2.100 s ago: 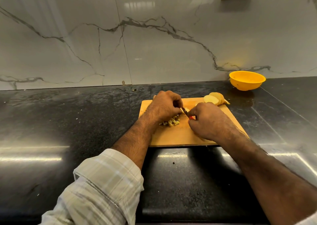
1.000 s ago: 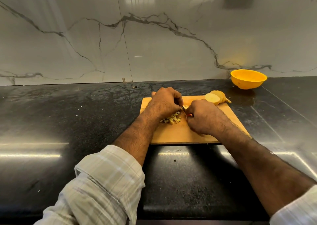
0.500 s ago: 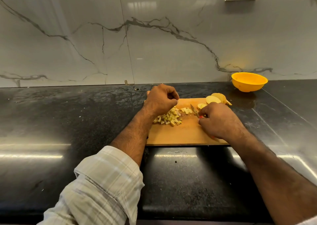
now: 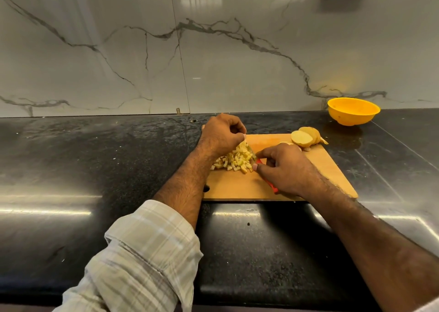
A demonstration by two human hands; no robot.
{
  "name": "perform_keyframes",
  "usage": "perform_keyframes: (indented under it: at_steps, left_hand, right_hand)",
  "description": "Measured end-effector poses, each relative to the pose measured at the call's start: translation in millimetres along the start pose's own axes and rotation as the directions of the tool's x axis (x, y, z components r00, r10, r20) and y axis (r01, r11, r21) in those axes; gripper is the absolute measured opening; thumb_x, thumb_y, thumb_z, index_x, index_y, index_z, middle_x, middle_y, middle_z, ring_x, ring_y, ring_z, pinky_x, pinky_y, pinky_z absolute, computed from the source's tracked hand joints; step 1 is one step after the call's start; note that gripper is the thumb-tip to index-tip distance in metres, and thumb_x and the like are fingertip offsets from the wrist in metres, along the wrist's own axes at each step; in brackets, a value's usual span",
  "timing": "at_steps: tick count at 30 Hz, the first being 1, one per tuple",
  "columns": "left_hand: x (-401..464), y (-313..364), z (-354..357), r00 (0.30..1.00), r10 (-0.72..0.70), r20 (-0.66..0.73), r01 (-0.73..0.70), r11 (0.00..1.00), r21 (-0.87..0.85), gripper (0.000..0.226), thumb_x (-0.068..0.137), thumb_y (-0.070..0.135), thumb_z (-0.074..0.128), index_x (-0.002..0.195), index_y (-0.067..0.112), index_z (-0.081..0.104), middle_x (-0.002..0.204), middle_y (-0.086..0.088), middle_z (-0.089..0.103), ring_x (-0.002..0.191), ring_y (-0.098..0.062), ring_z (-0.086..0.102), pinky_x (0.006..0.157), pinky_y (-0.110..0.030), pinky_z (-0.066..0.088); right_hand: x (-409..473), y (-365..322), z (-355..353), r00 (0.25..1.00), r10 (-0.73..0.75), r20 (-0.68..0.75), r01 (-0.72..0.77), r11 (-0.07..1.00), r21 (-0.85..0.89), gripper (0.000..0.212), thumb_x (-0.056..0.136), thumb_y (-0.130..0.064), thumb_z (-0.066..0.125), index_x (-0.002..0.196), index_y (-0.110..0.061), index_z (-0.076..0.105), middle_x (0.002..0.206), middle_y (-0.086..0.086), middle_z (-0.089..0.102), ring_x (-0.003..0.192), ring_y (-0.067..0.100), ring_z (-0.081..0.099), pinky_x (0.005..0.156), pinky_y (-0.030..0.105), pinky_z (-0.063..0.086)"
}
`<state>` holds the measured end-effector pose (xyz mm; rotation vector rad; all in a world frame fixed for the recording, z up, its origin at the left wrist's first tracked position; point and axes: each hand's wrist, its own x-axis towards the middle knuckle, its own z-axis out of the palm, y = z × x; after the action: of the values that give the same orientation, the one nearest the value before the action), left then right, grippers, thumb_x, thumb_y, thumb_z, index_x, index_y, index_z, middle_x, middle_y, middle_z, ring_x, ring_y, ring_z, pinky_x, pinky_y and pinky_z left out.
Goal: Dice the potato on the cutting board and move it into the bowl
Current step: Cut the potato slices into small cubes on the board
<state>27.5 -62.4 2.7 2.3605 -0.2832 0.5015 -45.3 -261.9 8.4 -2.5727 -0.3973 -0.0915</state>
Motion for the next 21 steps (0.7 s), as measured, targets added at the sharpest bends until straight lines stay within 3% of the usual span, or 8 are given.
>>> perform_keyframes:
  at_steps: [5, 8, 13, 17, 21]
  left_hand:
    - [5, -9, -6, 0.996, -0.039, -0.080, 0.036, 0.999, -0.034, 0.005, 0.087, 0.025, 0.080, 0.086, 0.029, 0.077, 0.082, 0.014, 0.073, 0.081, -0.003, 0.070, 0.077, -0.036, 0.065]
    - [6, -14, -8, 0.993, -0.067, -0.101, 0.064, 0.997, -0.034, 0.004, 0.086, 0.027, 0.081, 0.086, 0.028, 0.078, 0.081, 0.014, 0.073, 0.080, -0.004, 0.070, 0.077, -0.039, 0.065]
    - [5, -12, -7, 0.995, -0.058, -0.080, 0.057, 0.998, -0.020, 0.004, 0.087, 0.029, 0.081, 0.088, 0.027, 0.078, 0.081, 0.013, 0.073, 0.080, -0.005, 0.070, 0.077, -0.039, 0.065]
    - [2, -9, -8, 0.997, -0.019, -0.069, 0.017, 0.999, -0.035, 0.013, 0.088, 0.036, 0.081, 0.089, 0.024, 0.078, 0.079, 0.011, 0.073, 0.075, -0.005, 0.070, 0.072, -0.039, 0.066]
    - [-1, -3, -8, 0.999, 0.047, 0.012, -0.045, 0.991, -0.124, 0.035, 0.080, 0.054, 0.086, 0.088, 0.022, 0.074, 0.078, 0.006, 0.073, 0.070, -0.009, 0.070, 0.063, -0.034, 0.064]
  right_hand:
    - [1, 2, -3, 0.997, -0.006, -0.079, 0.006, 1.000, -0.005, 0.043, 0.098, -0.045, 0.069, 0.137, -0.026, 0.068, 0.079, -0.012, 0.064, 0.076, 0.008, 0.060, 0.065, 0.027, 0.048]
    - [3, 7, -9, 0.992, 0.033, -0.126, -0.036, 0.999, -0.020, 0.039, 0.098, -0.042, 0.069, 0.135, -0.028, 0.069, 0.084, -0.012, 0.066, 0.080, 0.009, 0.060, 0.072, 0.029, 0.054]
    - [4, 9, -5, 0.998, 0.036, -0.051, -0.038, 0.998, -0.042, 0.036, 0.097, -0.042, 0.071, 0.132, -0.031, 0.071, 0.092, -0.012, 0.065, 0.086, 0.009, 0.060, 0.082, 0.033, 0.059]
    - [9, 13, -3, 0.991, 0.021, -0.131, -0.003, 0.991, 0.134, 0.031, 0.097, -0.039, 0.073, 0.126, -0.027, 0.075, 0.089, -0.009, 0.071, 0.075, 0.011, 0.067, 0.070, 0.031, 0.061]
    - [9, 17, -5, 0.987, 0.073, -0.145, -0.014, 0.930, 0.368, 0.030, 0.095, -0.037, 0.075, 0.122, -0.026, 0.077, 0.083, -0.002, 0.074, 0.060, 0.017, 0.070, 0.052, 0.024, 0.056]
